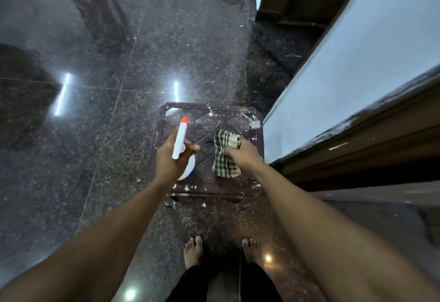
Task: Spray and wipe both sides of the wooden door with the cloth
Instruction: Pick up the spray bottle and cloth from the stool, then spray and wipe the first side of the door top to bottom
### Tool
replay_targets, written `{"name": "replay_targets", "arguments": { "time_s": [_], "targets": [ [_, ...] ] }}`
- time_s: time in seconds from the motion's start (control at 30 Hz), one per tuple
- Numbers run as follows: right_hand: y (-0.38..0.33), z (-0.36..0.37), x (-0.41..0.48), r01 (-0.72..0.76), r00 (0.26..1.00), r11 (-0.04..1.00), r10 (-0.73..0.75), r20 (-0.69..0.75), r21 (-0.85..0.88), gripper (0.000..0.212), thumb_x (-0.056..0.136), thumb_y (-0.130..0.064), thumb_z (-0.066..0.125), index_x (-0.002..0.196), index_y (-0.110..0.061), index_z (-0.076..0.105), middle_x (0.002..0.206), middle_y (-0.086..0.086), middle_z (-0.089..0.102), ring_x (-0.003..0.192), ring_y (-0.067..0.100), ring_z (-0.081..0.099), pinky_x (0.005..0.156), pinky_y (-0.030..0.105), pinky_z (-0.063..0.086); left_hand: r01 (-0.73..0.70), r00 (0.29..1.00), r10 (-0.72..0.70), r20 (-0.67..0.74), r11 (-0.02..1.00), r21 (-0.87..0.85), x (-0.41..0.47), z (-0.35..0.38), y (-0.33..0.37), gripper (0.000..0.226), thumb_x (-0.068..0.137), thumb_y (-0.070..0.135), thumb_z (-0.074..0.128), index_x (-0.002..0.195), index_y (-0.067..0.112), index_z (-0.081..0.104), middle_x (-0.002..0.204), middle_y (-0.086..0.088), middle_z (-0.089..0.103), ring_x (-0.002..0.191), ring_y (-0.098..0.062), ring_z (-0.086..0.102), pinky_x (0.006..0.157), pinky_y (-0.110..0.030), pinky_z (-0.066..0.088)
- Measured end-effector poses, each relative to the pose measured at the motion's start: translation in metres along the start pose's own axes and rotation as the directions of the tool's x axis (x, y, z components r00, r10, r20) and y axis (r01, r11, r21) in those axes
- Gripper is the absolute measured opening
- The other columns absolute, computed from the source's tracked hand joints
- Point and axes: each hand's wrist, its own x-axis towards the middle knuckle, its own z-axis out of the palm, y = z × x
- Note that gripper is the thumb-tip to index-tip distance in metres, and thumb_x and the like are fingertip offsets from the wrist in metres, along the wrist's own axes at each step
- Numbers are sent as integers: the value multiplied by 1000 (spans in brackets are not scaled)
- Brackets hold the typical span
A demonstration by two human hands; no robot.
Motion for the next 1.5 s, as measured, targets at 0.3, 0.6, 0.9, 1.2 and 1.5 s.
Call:
{"name": "replay_targets", "arguments": {
  "time_s": [0.3, 0.6, 0.9, 1.2, 1.5],
  "targets": [
    [-20, -73, -124, 246, 927, 875, -87, -365, 416, 47, 91, -35, 70, 131, -17, 55, 119, 2, 69, 102, 17, 67, 97, 44, 53, -208, 977, 214, 7, 960, -188, -33, -8, 127, 41, 82, 41, 66, 111, 12, 60, 87, 5, 71, 76, -22, 69, 73, -34, 57],
    [-40, -205, -343, 725, 655, 460, -230, -720, 513, 18, 98, -25, 62, 115, -23, 67, 111, -4, 74, 106, 9, 69, 93, 29, 54, -581, 812, 570, -121, 772, -258, -131, -26, 356, 19, 86, 32, 66, 105, 36, 65, 102, 4, 71, 76, -21, 67, 67, -48, 56],
    [-88, -380, -521, 947, 320, 73, -123, -940, 313, 10, 97, -23, 63, 105, -19, 67, 94, -6, 77, 95, 15, 73, 83, 37, 57, -786, 614, 759, -216, 563, -256, -232, -52, 605, 26, 84, 32, 67, 108, 25, 63, 89, 9, 69, 74, -8, 67, 66, -21, 56],
    [-161, -552, -651, 977, -72, 189, -149, -986, -100, 21, 97, -32, 63, 112, -18, 69, 104, 0, 74, 98, 20, 71, 88, 41, 59, -955, 296, 912, -284, 289, -70, -290, -85, 820, 52, 88, 37, 59, 138, 32, 43, 108, 13, 58, 95, -6, 57, 84, -23, 48],
    [-254, -683, -756, 852, -385, 275, -249, -888, -446, 19, 100, -28, 58, 111, -13, 58, 102, 3, 65, 88, 20, 66, 66, 27, 57, -971, 181, 900, -396, 227, 74, -320, -98, 950, 47, 87, 39, 59, 129, 18, 54, 111, 0, 64, 85, -10, 56, 74, -21, 46]
  ]
}}
